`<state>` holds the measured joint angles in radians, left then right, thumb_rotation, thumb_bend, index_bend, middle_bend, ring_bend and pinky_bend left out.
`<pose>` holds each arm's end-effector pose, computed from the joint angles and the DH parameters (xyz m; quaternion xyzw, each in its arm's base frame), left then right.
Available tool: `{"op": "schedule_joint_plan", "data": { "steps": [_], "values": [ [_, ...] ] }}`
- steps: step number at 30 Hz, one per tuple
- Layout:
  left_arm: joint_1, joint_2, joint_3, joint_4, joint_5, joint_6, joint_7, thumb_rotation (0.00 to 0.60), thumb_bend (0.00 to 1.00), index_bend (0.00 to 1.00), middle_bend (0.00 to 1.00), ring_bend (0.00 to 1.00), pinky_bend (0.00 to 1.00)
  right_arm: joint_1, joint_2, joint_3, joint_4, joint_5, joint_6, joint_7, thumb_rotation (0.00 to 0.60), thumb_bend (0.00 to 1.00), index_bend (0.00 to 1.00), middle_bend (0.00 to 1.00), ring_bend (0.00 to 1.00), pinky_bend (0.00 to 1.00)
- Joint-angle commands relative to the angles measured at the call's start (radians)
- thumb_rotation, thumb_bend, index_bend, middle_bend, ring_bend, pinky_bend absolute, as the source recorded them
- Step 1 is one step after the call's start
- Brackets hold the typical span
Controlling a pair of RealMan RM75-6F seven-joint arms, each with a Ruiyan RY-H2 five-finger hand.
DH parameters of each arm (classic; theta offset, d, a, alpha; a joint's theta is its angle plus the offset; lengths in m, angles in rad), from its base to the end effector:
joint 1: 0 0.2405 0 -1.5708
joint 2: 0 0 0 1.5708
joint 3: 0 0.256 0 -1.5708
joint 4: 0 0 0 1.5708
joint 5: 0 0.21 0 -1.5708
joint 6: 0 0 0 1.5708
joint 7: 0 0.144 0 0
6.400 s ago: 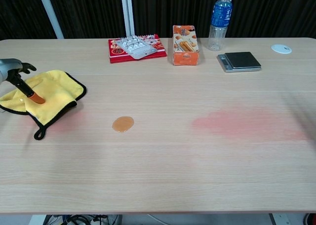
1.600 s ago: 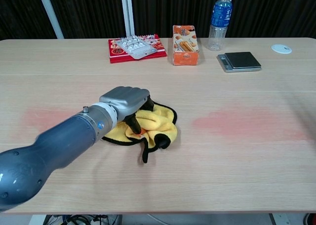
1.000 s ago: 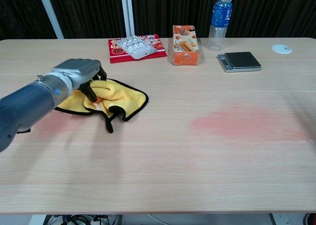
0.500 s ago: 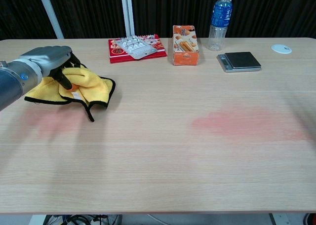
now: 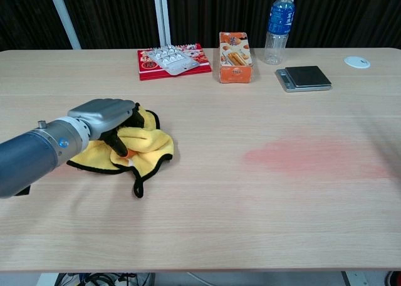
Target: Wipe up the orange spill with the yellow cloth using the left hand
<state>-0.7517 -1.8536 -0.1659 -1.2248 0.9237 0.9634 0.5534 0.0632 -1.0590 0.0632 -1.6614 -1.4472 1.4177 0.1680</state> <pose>-0.1571 0.3309 -0.0998 -0.7438 -0.4020 -0.2908 0.4479 -0.3190 -0.1761 0.1695 0.5483 -0.4658 0.4057 0.5638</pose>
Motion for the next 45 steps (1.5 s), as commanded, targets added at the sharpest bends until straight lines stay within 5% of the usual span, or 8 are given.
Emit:
{"op": "schedule_joint_plan", "data": {
  "steps": [1,11,24,31,33,36,39,45],
  "values": [
    [-0.004,-0.019,0.009,-0.001,0.009,0.001,0.012,0.6,0.47,0.73,0.72,0.64,0.69,0.0,0.0,0.0,0.001,-0.001,0.001,0.0,0.6,0.17,0.0,0.0,0.0,0.13],
    [-0.045,-0.03,-0.088,0.046,0.001,0.039,0.01,0.6,0.47,0.73,0.72,0.63,0.69,-0.001,0.001,0.0,0.002,-0.001,0.002,0.002,0.6,0.17,0.0,0.0,0.0,0.13],
    [-0.098,0.071,-0.305,0.078,-0.042,0.12,-0.05,0.6,0.45,0.69,0.68,0.6,0.67,-0.001,0.0,0.001,0.002,0.0,0.001,0.002,0.6,0.17,0.0,0.0,0.0,0.13],
    [-0.088,0.111,-0.342,0.093,-0.114,0.111,-0.053,0.6,0.37,0.62,0.57,0.49,0.65,0.0,0.001,0.0,0.002,0.001,-0.001,-0.005,0.6,0.17,0.0,0.0,0.0,0.13],
    [-0.083,0.116,-0.336,0.098,-0.131,0.1,-0.048,0.6,0.33,0.58,0.5,0.43,0.61,0.0,0.0,0.001,0.001,0.003,-0.002,-0.005,0.6,0.17,0.0,0.0,0.0,0.13],
    [-0.073,0.119,-0.316,0.098,-0.159,0.076,-0.036,0.6,0.19,0.42,0.25,0.2,0.35,0.0,0.0,0.0,0.0,0.003,-0.002,-0.006,0.6,0.17,0.0,0.0,0.0,0.13],
    [-0.064,0.125,-0.292,0.089,-0.198,0.058,-0.001,0.6,0.07,0.15,0.03,0.01,0.11,0.0,0.001,0.0,-0.003,0.003,-0.001,-0.004,0.6,0.17,0.0,0.0,0.0,0.13],
    [-0.053,0.143,-0.287,0.054,-0.241,0.085,0.033,0.6,0.03,0.02,0.0,0.0,0.03,-0.001,0.002,0.0,-0.003,0.002,-0.001,0.002,0.6,0.17,0.0,0.0,0.0,0.13]
  ]
}}
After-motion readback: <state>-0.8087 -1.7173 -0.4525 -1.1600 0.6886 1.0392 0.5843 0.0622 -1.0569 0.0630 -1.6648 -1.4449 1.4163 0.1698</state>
